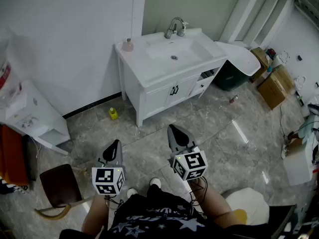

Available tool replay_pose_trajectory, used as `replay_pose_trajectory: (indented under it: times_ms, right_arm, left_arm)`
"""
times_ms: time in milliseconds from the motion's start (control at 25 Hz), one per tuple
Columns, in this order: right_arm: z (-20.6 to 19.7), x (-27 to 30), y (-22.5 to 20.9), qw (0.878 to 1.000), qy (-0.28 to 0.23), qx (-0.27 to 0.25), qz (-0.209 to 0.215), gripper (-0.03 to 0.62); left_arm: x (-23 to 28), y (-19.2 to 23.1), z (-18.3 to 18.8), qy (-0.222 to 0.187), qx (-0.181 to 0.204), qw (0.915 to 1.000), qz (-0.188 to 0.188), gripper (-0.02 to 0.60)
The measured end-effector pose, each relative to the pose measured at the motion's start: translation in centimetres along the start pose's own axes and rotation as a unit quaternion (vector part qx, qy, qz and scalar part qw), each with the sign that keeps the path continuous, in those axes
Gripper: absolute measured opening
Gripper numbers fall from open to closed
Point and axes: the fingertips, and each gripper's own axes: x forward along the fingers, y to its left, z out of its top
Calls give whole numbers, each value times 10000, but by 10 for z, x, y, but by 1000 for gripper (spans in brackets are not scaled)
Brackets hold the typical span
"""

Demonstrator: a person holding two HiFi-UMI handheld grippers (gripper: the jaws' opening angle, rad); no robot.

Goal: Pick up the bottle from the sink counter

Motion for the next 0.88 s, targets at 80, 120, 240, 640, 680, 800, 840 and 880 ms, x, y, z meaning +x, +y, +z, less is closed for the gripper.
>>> replay_pose_trajectory:
  times_ms: [80, 120, 240, 640, 680, 800, 840, 880]
  right_arm:
    - [-1, -6, -7, 10000, -58, -11, -16, 2]
    - [-1, -9, -11, 10000, -82, -11, -20, 2]
    - [-4, -17, -19, 10000, -53, 30, 2, 2]
    - [-26, -12, -51, 9991, 54, 269, 316, 2]
    - [-26, -10, -54, 9988, 43, 279, 392, 2]
    - [-27, 1, -60, 9979, 68, 262, 583, 3]
    - [-27, 5, -62, 9976, 71, 256, 641, 3]
    - [-27, 9, -62, 9972, 72, 261, 703, 3]
  left_arm:
    - [3, -9, 0, 13, 25, 10000, -40, 20]
    - [4, -14, 1, 15, 37, 10000, -57, 20]
    - [7, -26, 3, 7, 64, 9999, -101, 20]
    - [24, -36, 5, 13, -57, 9998, 214, 20]
    - [25, -35, 9, -51, -92, 9995, 297, 20]
    - [30, -33, 18, -233, -106, 9980, 578, 21]
    - [32, -33, 20, -269, -93, 9975, 652, 21]
    - [33, -32, 22, -293, -86, 9970, 707, 21]
